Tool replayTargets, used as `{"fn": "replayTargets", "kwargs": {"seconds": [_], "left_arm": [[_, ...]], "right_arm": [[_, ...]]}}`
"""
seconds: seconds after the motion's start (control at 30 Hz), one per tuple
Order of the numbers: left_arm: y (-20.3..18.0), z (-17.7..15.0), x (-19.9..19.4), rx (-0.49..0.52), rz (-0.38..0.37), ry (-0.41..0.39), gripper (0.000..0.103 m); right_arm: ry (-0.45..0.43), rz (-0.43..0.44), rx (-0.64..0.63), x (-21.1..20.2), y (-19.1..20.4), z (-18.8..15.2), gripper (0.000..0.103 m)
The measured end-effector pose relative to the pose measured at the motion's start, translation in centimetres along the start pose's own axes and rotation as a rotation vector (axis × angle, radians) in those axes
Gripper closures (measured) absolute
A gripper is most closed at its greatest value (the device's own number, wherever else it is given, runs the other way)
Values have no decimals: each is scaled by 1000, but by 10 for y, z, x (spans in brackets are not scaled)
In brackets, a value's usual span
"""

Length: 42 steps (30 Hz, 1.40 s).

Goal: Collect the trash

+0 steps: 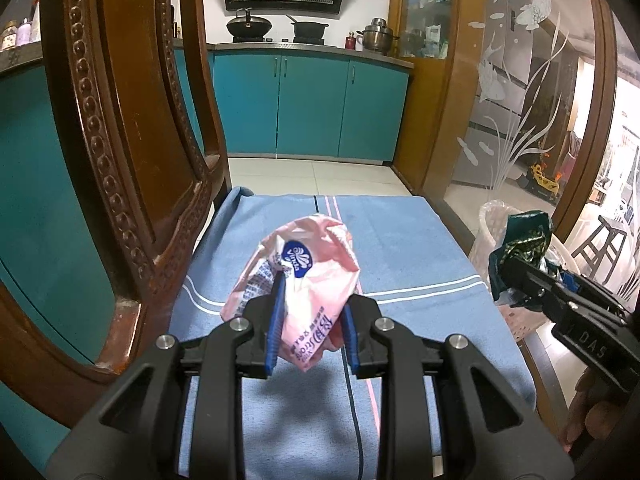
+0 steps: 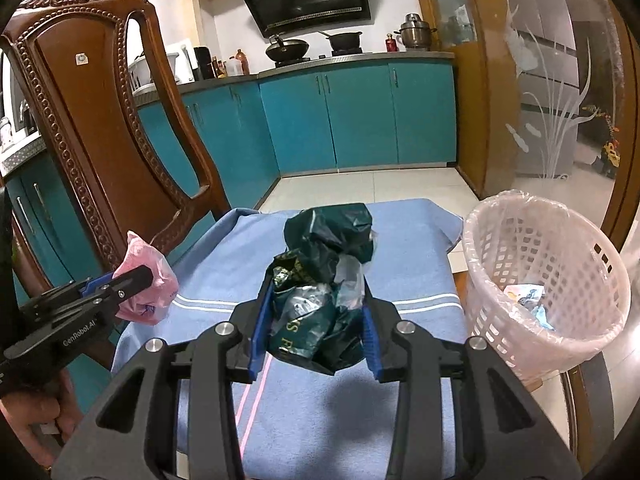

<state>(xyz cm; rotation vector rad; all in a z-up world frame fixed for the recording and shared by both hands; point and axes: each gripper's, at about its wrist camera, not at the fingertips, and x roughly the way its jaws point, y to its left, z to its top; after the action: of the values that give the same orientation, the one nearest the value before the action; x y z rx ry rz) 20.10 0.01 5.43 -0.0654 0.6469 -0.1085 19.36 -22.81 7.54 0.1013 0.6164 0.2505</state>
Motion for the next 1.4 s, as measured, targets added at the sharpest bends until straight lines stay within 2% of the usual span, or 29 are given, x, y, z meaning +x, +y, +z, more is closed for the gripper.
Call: {"fn": "replayTargets", "kwargs": {"seconds": [0.87,0.93,1.0,1.13,1.2,1.23,1.27,1.3,1.33,1.4], "left_arm": [[0,3,4,0,0,13,77],[-1,3,4,0,0,14,77],[0,3,4,-1,-1,14,77],[1,2,4,-2,-1,14,76],[1,2,5,-1,0,13,76],[2,2,5,-2,0,14,76],[1,2,5,-3,0,16,76],[1,1,5,-2,0,17,76],[1,1,5,-1,-1,18,76],[0,1,7,3,0,22,76]], "right_arm": [[20,-1,-9,4,1,-1,63],[-7,-10,-4,0,-2,1,63],[-77,-40,17,-13,-13,9,63],[-280,-196,72,-43,-58,31,62],[-308,-269,130,-42,-89,37,59],[-301,-304,181,-36,-112,38,52],[-287,-308,209,-28,-128,37,36],[-262,-306,225,-20,-139,36,27],[-214,-316,248,-9,-152,34,24],[-194,-308,315,-11,-165,31,24]]}}
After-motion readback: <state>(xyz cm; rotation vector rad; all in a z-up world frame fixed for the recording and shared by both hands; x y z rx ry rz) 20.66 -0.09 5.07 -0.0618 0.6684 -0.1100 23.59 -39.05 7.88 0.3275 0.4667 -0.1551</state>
